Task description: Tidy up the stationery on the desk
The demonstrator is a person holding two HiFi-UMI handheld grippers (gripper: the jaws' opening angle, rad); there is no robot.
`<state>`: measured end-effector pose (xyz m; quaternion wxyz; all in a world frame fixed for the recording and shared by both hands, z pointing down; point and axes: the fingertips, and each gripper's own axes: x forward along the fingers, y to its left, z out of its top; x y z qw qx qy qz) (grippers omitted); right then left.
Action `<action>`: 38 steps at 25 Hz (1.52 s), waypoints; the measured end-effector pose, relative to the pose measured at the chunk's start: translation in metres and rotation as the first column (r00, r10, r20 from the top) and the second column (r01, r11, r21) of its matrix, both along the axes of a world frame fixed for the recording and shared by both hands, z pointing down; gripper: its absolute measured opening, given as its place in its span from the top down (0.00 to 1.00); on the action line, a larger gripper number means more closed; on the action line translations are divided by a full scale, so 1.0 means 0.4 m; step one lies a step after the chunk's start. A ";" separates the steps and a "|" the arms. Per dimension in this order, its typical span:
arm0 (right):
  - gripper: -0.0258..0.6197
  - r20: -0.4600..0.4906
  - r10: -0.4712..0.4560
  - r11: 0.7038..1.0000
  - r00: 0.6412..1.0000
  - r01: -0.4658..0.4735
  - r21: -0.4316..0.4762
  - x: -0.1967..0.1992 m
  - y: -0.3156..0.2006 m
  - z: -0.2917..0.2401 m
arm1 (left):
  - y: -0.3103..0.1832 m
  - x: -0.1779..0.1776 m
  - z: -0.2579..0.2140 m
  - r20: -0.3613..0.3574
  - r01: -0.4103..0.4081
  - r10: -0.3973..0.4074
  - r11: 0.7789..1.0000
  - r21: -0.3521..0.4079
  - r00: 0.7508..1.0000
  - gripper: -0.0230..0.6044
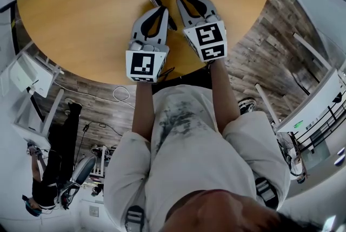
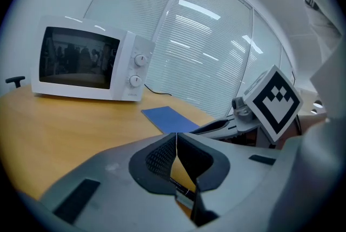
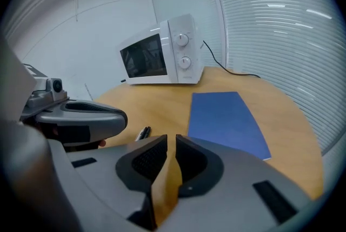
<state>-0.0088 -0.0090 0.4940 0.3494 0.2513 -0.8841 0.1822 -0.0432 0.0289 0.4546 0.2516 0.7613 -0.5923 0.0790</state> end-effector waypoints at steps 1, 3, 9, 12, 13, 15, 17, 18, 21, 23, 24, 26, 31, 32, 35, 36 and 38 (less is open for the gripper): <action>0.80 -0.001 0.003 1.000 1.000 -0.003 0.009 0.005 -0.012 -0.001 | -0.009 0.005 0.000 -0.001 -0.005 0.005 1.000 0.001 1.000 0.94; 0.82 -0.010 0.007 1.000 1.000 -0.007 0.025 0.015 -0.035 -0.001 | -0.027 0.014 0.000 -0.004 -0.015 0.015 1.000 0.002 1.000 0.94; 0.85 -0.030 0.030 0.997 0.999 -0.028 0.065 0.063 -0.107 0.002 | -0.088 0.055 0.004 -0.019 -0.033 0.033 0.999 0.001 0.999 0.94; 0.85 -0.039 0.040 0.996 0.998 -0.037 0.083 0.090 -0.140 0.001 | -0.119 0.079 0.008 -0.007 -0.048 0.048 0.999 -0.006 0.999 0.94; 0.86 -0.045 0.042 0.995 0.998 -0.038 0.089 0.100 -0.149 0.004 | -0.128 0.087 0.012 -0.002 -0.054 0.054 0.998 -0.011 0.999 0.95; 0.86 -0.060 0.043 0.994 0.997 -0.037 0.099 0.117 -0.165 0.011 | -0.144 0.099 0.022 0.010 -0.061 0.061 0.998 -0.027 0.998 0.95; 0.86 -0.076 0.043 0.994 0.996 -0.035 0.108 0.129 -0.178 0.016 | -0.155 0.106 0.033 0.021 -0.062 0.063 0.997 -0.049 0.998 0.95; 0.86 -0.084 0.042 0.993 0.996 -0.033 0.112 0.135 -0.185 0.019 | -0.160 0.110 0.039 0.026 -0.064 0.065 0.996 -0.062 0.998 0.95; 0.86 -0.106 0.034 0.993 0.994 -0.022 0.119 0.150 -0.203 0.031 | -0.175 0.129 0.061 0.041 -0.073 0.078 0.991 -0.111 0.996 0.95; 0.86 -0.118 0.027 0.993 0.993 -0.012 0.121 0.159 -0.210 0.041 | -0.181 0.143 0.079 0.053 -0.081 0.090 0.986 -0.146 0.995 0.95; 0.86 -0.123 0.023 0.992 0.992 -0.007 0.122 0.162 -0.212 0.045 | -0.183 0.150 0.087 0.060 -0.083 0.094 0.983 -0.163 0.994 0.95; 0.86 -0.133 0.012 0.992 0.991 0.004 0.125 0.166 -0.214 0.052 | -0.184 0.160 0.102 0.068 -0.081 0.096 0.977 -0.196 0.993 0.95; 0.86 -0.153 -0.006 0.991 0.988 0.026 0.129 0.180 -0.211 0.071 | -0.181 0.168 0.137 0.072 -0.056 0.078 0.962 -0.269 0.994 0.95; 0.86 -0.156 -0.007 0.991 0.988 0.027 0.130 0.182 -0.212 0.072 | -0.181 0.166 0.142 0.072 -0.049 0.072 0.959 -0.280 0.995 0.95; 0.86 -0.167 -0.012 0.990 0.986 0.035 0.135 0.191 -0.216 0.075 | -0.183 0.165 0.152 0.073 -0.037 0.062 0.949 -0.313 0.995 0.95; 0.86 -0.171 -0.016 0.990 0.985 0.040 0.138 0.193 -0.218 0.075 | -0.184 0.167 0.157 0.076 -0.036 0.064 0.945 -0.326 0.995 0.95; 0.86 -0.175 -0.027 0.989 0.984 0.052 0.141 0.193 -0.218 0.078 | -0.182 0.173 0.169 0.083 -0.037 0.071 0.933 -0.357 0.994 0.95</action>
